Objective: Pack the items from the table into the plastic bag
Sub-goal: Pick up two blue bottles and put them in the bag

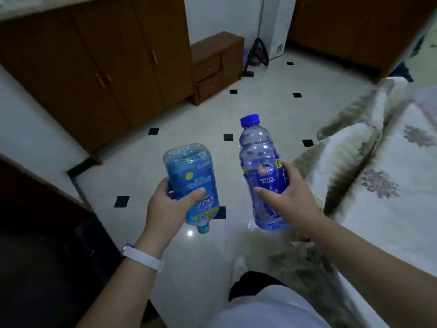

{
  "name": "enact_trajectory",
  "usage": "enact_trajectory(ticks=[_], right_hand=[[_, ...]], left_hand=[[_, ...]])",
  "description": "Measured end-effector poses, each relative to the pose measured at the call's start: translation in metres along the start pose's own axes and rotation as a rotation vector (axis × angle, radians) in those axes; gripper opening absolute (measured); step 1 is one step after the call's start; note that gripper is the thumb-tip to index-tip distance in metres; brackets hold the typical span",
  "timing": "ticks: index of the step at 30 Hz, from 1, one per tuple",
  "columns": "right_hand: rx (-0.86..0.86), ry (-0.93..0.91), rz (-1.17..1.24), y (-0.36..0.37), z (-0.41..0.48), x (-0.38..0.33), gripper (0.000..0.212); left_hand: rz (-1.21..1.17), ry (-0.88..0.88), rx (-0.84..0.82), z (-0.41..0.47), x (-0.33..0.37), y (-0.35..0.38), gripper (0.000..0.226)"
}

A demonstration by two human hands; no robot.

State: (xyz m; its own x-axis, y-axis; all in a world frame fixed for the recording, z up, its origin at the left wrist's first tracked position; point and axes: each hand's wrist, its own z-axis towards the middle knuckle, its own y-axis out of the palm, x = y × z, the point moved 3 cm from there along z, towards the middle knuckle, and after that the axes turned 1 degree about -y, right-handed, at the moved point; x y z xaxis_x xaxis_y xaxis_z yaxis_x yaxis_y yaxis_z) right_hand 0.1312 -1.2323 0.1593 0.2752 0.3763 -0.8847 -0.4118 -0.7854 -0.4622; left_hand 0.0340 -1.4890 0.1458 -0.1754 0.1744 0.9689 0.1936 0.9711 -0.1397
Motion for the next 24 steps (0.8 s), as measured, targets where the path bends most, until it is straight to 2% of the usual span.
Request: enact_trajectory(ticks=[6, 12, 19, 24], right_hand=[[-0.064, 0.02, -0.006, 0.05, 0.086, 0.001, 0.064], [-0.053, 0.059, 0.027, 0.078, 0.199, -0.016, 0.063], [0.006, 0.001, 0.071, 0.053, 0.302, -0.048, 0.064], [0.112, 0.006, 0.07, 0.024, 0.35, -0.046, 0.064]], left_hand=[[0.046, -0.041, 0.05, 0.079, -0.001, -0.01, 0.039], [0.13, -0.07, 0.013, 0.188, 0.038, 0.01, 0.043], [0.091, 0.019, -0.031, 0.299, 0.103, 0.055, 0.044], [0.06, 0.036, -0.139, 0.366, 0.127, 0.1, 0.046]])
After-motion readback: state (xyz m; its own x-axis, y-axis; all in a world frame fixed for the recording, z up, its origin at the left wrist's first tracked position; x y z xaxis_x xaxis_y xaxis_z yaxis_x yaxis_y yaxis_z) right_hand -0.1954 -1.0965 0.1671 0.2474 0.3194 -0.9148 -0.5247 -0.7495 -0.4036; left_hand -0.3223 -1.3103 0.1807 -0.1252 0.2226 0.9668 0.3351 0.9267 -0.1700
